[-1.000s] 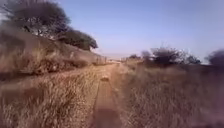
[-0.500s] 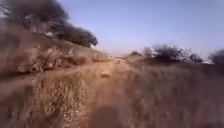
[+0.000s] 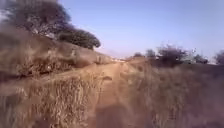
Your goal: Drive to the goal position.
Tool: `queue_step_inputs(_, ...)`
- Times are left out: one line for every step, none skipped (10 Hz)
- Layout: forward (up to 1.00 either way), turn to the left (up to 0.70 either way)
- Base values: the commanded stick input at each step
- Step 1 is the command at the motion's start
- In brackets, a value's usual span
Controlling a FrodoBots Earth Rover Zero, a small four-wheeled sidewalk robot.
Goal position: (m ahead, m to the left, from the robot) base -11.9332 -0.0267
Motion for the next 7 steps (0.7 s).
queue_step_inputs(0.22, 0.0)
queue_step_inputs(0.15, 0.0)
queue_step_inputs(0.08, 0.0)
queue_step_inputs(0.0, 0.0)
queue_step_inputs(0.0, 0.1)
queue_step_inputs(0.0, 0.21)
queue_step_inputs(0.0, 0.32)
